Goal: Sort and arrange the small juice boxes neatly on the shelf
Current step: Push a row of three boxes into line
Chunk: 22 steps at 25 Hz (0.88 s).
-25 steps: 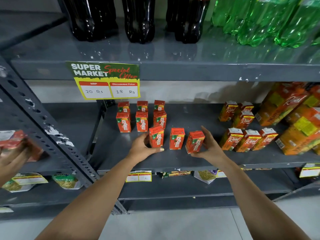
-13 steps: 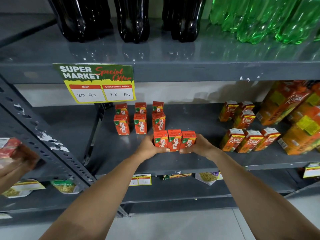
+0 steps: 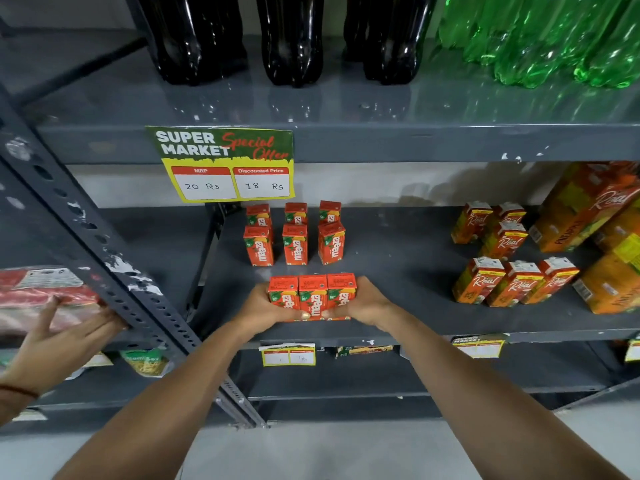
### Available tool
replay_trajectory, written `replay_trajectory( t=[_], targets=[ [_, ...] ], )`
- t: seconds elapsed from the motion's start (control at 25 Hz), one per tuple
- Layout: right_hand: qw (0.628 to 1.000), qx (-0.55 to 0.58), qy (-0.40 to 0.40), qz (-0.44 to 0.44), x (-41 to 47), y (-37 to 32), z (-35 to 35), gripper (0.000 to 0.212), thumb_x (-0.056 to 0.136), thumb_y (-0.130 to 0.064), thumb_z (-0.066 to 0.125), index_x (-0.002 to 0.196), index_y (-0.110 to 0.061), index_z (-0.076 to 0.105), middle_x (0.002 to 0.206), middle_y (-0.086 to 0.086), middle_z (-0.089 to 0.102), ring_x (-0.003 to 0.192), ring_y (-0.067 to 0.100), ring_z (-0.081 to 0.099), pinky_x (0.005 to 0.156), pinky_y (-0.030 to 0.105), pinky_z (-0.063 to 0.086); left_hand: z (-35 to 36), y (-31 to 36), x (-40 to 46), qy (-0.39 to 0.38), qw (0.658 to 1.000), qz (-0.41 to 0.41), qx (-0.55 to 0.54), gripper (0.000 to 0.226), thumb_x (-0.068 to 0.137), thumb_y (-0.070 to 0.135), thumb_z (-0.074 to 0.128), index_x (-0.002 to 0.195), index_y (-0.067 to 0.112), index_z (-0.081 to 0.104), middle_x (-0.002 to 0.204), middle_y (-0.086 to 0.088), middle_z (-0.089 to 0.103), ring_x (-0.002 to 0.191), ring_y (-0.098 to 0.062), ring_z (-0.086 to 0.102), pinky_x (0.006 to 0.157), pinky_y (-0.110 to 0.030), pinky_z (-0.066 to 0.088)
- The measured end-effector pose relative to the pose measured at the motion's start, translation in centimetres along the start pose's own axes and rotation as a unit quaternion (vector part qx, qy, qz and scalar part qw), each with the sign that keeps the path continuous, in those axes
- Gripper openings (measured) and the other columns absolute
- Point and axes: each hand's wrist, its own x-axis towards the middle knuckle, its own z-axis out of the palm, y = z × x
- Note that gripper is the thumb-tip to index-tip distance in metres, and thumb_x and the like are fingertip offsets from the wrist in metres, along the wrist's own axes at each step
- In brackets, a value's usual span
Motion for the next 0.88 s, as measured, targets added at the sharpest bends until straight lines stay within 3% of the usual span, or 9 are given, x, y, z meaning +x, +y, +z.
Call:
replay_trajectory(
  t=[0.12,0.32,0.6,0.88],
  targets=[
    [1.000,-0.002,0.003,-0.007,0.3,-0.2,2.5,0.047,0.059,-0.017,0.095,0.101,-0.020,0.074,0.098,-0.003,0.077,0.093,0.011,0.072,0.093,0.039,0.055,-1.9,-0.8,-1.4,0.003,1.000,-0.006,0.002,0.033,0.059,0.003,0.088,0.079,0.022,0.070,0.073,0.014,0.074,0.073,-0.003,0.070,0.066,-0.017,0.050],
    [1.000,-0.008,0.011,-0.014,-0.1,-0.6,3.7,0.039,0.061,-0.014,0.093,0.093,-0.024,0.073,0.094,-0.005,0.077,0.090,0.009,0.072,0.093,0.039,0.055,-2.8,-1.4,-2.2,0.006,1.000,0.000,0.000,0.033,0.057,0.004,0.090,0.081,0.020,0.072,0.080,0.005,0.076,0.079,-0.011,0.072,0.077,-0.030,0.054],
    [1.000,-0.023,0.010,-0.011,-0.5,-0.9,3.9,0.044,0.063,-0.016,0.092,0.103,-0.019,0.074,0.100,-0.002,0.077,0.094,0.011,0.072,0.094,0.040,0.055,-2.7,-1.3,-2.6,0.013,1.000,-0.011,-0.002,0.034,0.057,0.005,0.090,0.082,0.019,0.071,0.079,0.006,0.076,0.077,-0.010,0.072,0.073,-0.027,0.052],
    [1.000,-0.025,-0.003,-0.005,-1.1,-1.0,4.0,0.046,0.063,-0.016,0.092,0.105,-0.018,0.073,0.099,-0.003,0.076,0.089,0.007,0.071,0.089,0.031,0.054,-2.9,-1.6,-3.0,0.000,1.000,-0.019,0.007,0.040,0.056,0.011,0.092,0.090,0.016,0.072,0.086,0.000,0.076,0.083,-0.014,0.072,0.080,-0.033,0.054]
  ],
)
